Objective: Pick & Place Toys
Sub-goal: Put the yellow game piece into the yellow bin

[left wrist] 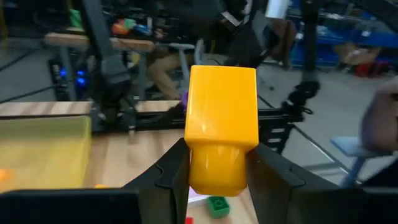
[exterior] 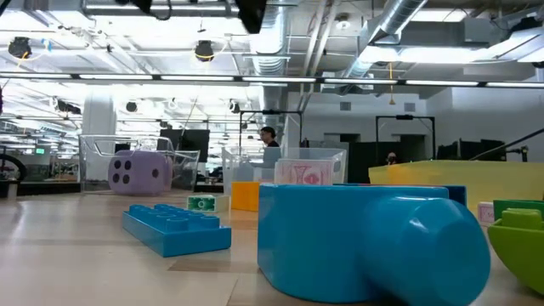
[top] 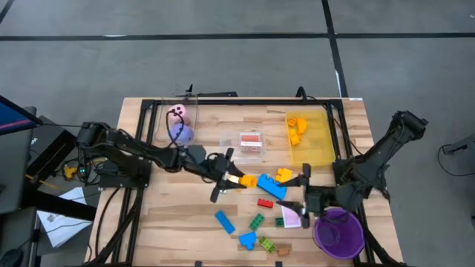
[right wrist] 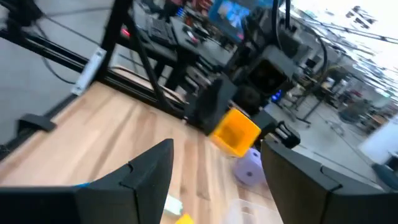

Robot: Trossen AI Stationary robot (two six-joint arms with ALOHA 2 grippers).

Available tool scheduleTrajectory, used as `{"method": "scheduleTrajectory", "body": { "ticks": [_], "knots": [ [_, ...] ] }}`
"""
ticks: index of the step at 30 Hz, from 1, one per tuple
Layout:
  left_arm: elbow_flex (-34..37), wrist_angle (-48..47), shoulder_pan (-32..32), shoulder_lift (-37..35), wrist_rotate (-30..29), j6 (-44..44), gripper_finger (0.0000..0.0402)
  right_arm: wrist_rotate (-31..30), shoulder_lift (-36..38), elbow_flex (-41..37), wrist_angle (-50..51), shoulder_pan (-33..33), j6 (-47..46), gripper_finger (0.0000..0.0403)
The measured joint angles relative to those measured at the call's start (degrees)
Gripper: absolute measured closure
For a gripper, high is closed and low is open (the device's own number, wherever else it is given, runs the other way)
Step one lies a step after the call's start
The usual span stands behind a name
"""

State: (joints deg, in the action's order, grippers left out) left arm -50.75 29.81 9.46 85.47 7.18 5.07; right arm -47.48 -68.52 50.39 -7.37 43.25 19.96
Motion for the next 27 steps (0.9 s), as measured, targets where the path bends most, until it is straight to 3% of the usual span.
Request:
{"method": "scheduleTrajectory", "body": {
  "ticks": [4, 13, 18, 27],
  "knots": [
    [-4.4, -4.8, 0.0, 3.3, 0.5, 0.0, 0.0285, 0.0, -3.4, 3.4, 1.5, -1.7, 0.0, 0.0168],
    [-13.0, -5.1, -0.2, 13.5, 4.9, 3.6, 0.0285, 1.5, -12.5, 13.0, 12.1, -2.3, -1.1, 0.0168],
    [-14.3, -5.1, -0.7, 14.8, 6.8, 6.0, 0.0285, 1.1, -15.6, 17.2, 20.2, -2.3, -4.4, 0.0168],
    [-14.3, -4.9, -0.5, 14.8, 9.8, 8.5, 0.0285, 0.9, -15.5, 18.1, 25.3, -2.3, -7.6, 0.0168]
  ]
}}
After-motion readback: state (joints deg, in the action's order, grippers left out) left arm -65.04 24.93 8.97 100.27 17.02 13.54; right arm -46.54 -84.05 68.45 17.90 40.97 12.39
